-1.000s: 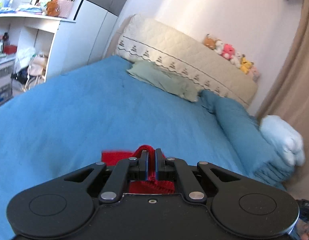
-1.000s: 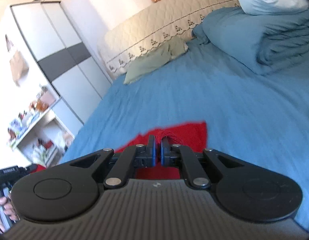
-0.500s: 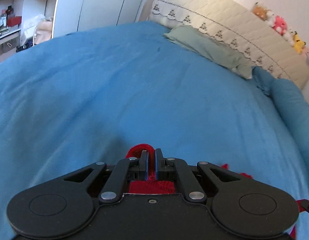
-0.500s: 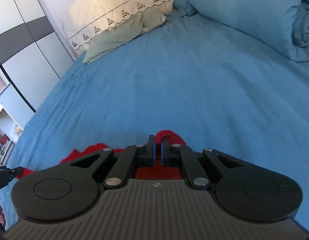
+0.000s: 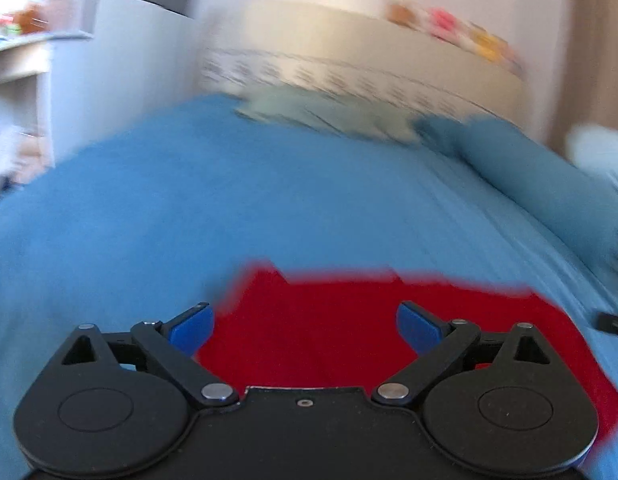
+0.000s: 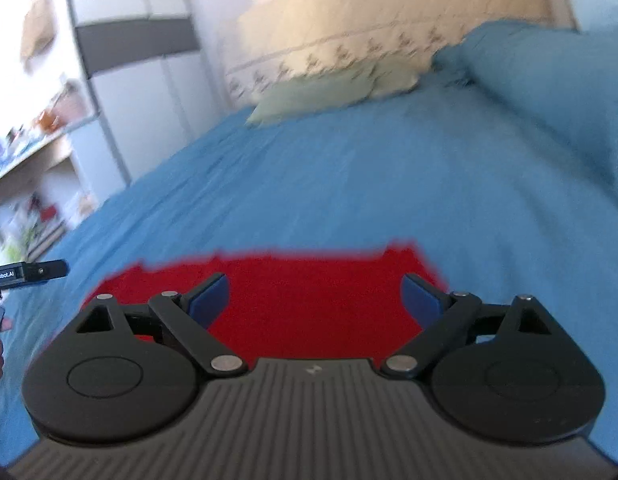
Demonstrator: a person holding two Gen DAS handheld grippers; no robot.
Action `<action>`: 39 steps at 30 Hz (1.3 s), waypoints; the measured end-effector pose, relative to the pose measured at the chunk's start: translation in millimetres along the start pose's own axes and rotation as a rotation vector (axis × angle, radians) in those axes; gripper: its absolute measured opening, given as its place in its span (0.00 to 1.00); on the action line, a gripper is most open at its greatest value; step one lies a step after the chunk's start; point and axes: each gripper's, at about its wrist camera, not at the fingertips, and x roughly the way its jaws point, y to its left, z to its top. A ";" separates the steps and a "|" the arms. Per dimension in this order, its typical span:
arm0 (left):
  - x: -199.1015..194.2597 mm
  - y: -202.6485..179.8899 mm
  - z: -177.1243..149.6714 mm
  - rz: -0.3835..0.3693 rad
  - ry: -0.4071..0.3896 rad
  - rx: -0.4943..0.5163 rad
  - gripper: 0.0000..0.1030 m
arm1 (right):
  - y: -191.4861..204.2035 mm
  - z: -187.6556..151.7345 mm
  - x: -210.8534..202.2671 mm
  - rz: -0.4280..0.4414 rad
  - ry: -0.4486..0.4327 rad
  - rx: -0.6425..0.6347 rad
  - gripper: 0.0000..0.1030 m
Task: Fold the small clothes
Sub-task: 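Open both tools and release the folded sweater onto the bed, then grasp the folded sweater edge with the right tool and lift it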
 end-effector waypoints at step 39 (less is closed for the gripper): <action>-47.3 -86.7 -58.7 -0.059 0.195 -0.073 1.00 | 2.6 -117.5 -109.1 -0.157 0.121 0.361 1.00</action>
